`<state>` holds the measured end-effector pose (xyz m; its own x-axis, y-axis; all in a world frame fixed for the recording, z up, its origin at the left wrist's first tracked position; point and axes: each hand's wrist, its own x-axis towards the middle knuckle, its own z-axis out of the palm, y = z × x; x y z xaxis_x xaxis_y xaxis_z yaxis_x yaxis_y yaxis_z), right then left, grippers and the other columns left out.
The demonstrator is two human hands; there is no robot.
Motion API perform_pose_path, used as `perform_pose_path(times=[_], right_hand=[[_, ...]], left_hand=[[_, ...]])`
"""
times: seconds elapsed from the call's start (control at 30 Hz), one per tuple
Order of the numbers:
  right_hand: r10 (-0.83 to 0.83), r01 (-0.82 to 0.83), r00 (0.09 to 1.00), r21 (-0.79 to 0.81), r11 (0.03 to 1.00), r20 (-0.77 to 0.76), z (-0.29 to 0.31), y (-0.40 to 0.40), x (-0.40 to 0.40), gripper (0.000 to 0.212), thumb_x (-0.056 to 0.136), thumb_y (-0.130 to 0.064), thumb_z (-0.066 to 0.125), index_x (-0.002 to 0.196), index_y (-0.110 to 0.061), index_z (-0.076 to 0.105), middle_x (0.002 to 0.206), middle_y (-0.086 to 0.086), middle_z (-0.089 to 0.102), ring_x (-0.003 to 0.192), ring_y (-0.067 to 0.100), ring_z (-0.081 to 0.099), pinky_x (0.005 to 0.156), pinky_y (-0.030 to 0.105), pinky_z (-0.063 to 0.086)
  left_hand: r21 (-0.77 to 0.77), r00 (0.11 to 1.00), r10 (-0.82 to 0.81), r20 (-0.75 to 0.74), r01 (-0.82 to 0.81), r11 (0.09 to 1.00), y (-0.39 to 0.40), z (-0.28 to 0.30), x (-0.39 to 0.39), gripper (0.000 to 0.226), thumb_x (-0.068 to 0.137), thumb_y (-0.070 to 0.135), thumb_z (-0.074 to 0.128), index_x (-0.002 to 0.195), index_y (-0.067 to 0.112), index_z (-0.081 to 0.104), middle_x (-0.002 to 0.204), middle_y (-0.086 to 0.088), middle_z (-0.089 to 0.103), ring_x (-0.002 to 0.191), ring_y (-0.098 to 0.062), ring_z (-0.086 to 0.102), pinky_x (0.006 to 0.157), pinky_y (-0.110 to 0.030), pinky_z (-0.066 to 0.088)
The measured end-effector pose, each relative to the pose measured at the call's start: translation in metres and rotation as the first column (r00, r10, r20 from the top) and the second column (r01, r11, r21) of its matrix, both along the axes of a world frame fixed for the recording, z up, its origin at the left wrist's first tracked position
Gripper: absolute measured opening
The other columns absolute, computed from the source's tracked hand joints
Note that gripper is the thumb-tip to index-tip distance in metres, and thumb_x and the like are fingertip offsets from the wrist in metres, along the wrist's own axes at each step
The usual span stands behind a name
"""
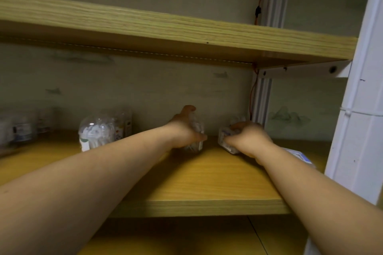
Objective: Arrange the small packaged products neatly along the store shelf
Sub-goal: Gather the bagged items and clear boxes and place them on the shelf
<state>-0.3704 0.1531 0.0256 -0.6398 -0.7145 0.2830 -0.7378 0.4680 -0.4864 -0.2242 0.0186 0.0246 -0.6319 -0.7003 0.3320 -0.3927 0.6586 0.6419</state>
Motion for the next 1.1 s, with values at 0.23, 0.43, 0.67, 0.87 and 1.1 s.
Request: perform_pose_path(times=[0.23,0.43,0.67,0.87,1.1], right_hand=[[-0.020,0.018,0.990,-0.014,1.000,-0.143,-0.002,-0.001,0.007,0.035,0.082,-0.057,0.063,0.103,-0.030,0.071,0.114,0.004,0.064,0.118,0.032,0.057,0.102,0.043,0.046],[0.026,-0.033,0.937,-0.015,0.999,-0.349,-0.007,0.010,0.026,0.029,0.089,-0.050,0.062,0.112,-0.033,0.068,0.118,-0.001,0.070,0.121,0.029,0.056,0.100,0.042,0.029],[0.235,-0.263,0.965,-0.444,0.857,-0.118,0.003,0.026,0.061,0.031,0.089,-0.030,0.073,0.119,-0.019,0.073,0.112,-0.001,0.075,0.104,0.019,0.068,0.089,0.035,0.055],[0.426,-0.364,0.904,-0.580,0.729,-0.031,0.013,0.038,0.123,0.026,0.090,-0.025,0.076,0.116,-0.028,0.073,0.103,-0.013,0.071,0.097,0.004,0.067,0.083,0.028,0.057],[0.539,-0.311,0.834,-0.704,0.638,0.120,0.011,0.030,0.225,0.026,0.083,-0.019,0.084,0.099,-0.022,0.064,0.099,0.004,0.076,0.085,0.012,0.075,0.076,0.033,0.062]], left_hand=[[0.056,0.999,-0.011,-0.049,0.013,0.998,0.033,0.008,0.025,0.098,0.077,0.033,0.084,0.152,0.031,0.021,0.136,-0.006,0.053,0.116,-0.025,0.059,0.096,-0.038,0.054],[0.074,0.980,0.030,-0.195,-0.016,0.997,0.055,0.007,0.050,0.060,0.073,0.033,0.081,0.125,0.031,0.052,0.109,0.000,0.064,0.095,-0.018,0.066,0.085,-0.041,0.060],[0.103,0.893,0.123,-0.433,-0.087,0.991,0.076,0.008,0.087,0.027,0.082,0.036,0.073,0.104,0.025,0.062,0.101,0.006,0.063,0.088,-0.010,0.061,0.072,-0.031,0.054],[0.151,0.888,0.129,-0.440,-0.069,0.986,0.095,0.015,0.137,0.014,0.076,0.026,0.072,0.089,0.021,0.070,0.090,-0.002,0.071,0.080,-0.018,0.066,0.064,-0.030,0.050],[0.026,0.915,0.084,-0.395,-0.080,0.996,0.112,0.013,0.248,0.058,0.077,0.026,0.072,0.134,0.030,0.061,0.115,0.013,0.069,0.101,-0.003,0.066,0.089,-0.028,0.057]])
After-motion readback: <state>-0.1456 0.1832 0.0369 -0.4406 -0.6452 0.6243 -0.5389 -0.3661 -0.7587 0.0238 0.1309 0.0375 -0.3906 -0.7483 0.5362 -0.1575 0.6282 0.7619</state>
